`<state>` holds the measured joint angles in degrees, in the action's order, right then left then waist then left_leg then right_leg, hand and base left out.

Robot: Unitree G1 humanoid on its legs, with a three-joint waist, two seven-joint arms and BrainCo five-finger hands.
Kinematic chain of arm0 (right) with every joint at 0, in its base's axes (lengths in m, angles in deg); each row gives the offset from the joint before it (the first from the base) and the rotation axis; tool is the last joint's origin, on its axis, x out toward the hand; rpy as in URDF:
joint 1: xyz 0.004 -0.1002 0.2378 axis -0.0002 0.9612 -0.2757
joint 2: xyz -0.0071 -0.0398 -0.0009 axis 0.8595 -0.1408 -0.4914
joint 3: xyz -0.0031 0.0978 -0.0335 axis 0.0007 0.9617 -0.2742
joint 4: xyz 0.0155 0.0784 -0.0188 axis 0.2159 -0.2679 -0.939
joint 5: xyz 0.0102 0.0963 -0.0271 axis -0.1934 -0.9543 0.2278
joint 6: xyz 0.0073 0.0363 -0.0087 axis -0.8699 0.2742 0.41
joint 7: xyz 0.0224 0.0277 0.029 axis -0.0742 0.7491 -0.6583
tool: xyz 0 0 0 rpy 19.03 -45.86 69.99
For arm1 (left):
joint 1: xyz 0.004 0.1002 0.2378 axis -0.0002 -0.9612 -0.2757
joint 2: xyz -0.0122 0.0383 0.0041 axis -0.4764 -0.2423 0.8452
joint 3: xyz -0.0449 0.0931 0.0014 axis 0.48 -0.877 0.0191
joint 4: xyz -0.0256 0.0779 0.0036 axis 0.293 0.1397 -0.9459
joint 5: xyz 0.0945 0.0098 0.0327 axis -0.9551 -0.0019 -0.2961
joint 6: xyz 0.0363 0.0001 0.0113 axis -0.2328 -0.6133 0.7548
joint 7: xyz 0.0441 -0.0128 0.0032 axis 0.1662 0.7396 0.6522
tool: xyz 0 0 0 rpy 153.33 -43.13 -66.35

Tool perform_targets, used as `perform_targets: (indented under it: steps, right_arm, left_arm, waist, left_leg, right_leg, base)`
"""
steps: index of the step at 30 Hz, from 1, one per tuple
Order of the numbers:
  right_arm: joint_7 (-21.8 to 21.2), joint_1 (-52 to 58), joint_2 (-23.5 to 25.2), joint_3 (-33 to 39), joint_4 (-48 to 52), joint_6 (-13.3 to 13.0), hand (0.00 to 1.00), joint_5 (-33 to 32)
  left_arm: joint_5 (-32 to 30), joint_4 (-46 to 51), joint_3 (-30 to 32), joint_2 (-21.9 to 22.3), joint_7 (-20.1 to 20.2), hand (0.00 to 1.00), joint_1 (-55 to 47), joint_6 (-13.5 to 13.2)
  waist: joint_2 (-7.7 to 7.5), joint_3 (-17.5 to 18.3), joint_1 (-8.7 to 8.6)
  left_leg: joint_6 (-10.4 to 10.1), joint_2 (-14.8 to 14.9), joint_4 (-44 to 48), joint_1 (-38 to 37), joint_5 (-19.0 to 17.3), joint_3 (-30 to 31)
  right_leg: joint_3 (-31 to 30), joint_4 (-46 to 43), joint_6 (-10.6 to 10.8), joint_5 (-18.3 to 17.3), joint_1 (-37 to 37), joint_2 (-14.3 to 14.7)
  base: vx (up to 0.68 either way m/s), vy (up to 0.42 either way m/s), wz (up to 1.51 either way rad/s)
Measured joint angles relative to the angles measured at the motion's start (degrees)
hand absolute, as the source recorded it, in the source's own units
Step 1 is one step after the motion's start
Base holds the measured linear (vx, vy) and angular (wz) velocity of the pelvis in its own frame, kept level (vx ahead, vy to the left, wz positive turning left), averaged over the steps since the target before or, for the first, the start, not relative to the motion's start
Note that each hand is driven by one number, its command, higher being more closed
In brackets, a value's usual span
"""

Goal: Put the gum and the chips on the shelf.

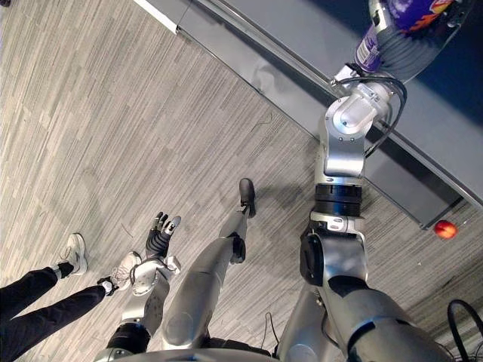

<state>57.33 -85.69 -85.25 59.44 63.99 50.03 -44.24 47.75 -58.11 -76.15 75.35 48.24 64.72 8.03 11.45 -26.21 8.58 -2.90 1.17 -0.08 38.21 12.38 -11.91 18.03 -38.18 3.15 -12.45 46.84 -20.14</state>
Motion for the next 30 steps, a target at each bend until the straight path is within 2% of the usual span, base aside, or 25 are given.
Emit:
perform_targets:
  steps: [10, 17, 18, 20, 26, 29, 30]
  right_arm:
    - [-0.1, 1.2, 0.9, -1.7, -1.6, 0.0, 0.00, -1.1]
    - [-1.2, 6.1, 3.2, -3.2, -2.2, 0.0, 0.00, -1.2]
    - [-1.3, 7.0, 3.3, -3.7, -2.2, -0.1, 0.00, -1.2]
    - [-2.1, 8.5, 3.8, -4.9, -3.4, -0.1, 0.00, -1.3]
    - [-4.0, 13.1, 5.5, -6.9, -4.4, -0.6, 0.00, -2.1]
    - [-5.7, 16.5, 6.8, -8.9, -4.4, -0.6, 0.00, -2.1]
    - [-6.2, 19.1, 7.9, -9.9, -4.4, -0.7, 0.00, -2.1]
  left_arm:
    - [0.1, 0.0, 0.0, 0.1, 0.0, 0.00, 0.0, 0.0]
    - [0.1, -0.2, 0.1, 0.2, 0.0, 0.00, 0.0, 0.0]
    - [0.1, -0.2, 0.1, 0.2, 0.0, 0.00, 0.0, 0.0]
    - [0.1, -0.7, 0.5, 0.2, 0.0, 0.00, -0.2, 0.0]
    - [0.1, -2.1, 0.5, 0.2, 0.5, 0.00, -0.6, 0.4]
    - [0.0, -5.0, 1.7, 0.2, 0.9, 0.00, -0.6, 0.6]
    - [-0.2, -7.4, 2.6, 0.2, 1.0, 0.00, -0.6, 1.1]
  waist:
    - [-0.37, 0.2, -0.28]
    - [-0.74, 0.2, -0.52]
    - [-1.00, 0.3, -0.53]
    - [-2.66, 1.0, -0.69]
    - [-4.36, 1.0, -0.85]
    - [-5.15, 1.1, -2.03]
    - [-5.84, 1.3, -2.66]
  left_leg:
    - [0.0, 0.5, 0.7, 0.5, 0.0, -1.3]
    - [0.1, 2.0, 1.6, -1.6, -0.4, -1.6]
    - [-0.2, 2.2, 1.7, -1.8, -0.7, -1.6]
    - [-0.3, 2.6, 1.7, -2.2, -0.7, -1.9]
    - [-0.2, 3.7, 2.8, -5.4, -1.9, -2.4]
    - [-0.2, 4.4, 4.4, -6.6, -3.1, -2.5]
    - [-0.1, 4.7, 4.8, -7.9, -3.6, -2.7]
  right_leg:
    - [-1.0, 0.3, -0.1, 0.0, 0.8, 0.6]
    - [-1.1, 1.9, -0.4, 0.3, -1.9, 2.3]
    - [-1.1, 2.0, -0.5, 0.3, -2.2, 2.5]
    - [-1.3, 2.3, -0.5, 0.3, -2.4, 2.9]
    - [-1.2, 4.5, -0.8, 0.9, -6.6, 4.3]
    - [-1.1, 5.6, -0.6, 1.0, -9.0, 5.0]
    - [-1.3, 6.3, -0.5, 1.1, -10.6, 5.4]
  base:
    - [0.00, -0.019, -0.04]
    - [0.00, -0.038, -0.10]
    - [0.00, -0.054, -0.13]
    - [0.00, -0.045, -0.11]
    - [0.02, -0.047, -0.10]
    - [0.04, -0.042, -0.09]
    - [0.06, -0.045, -0.11]
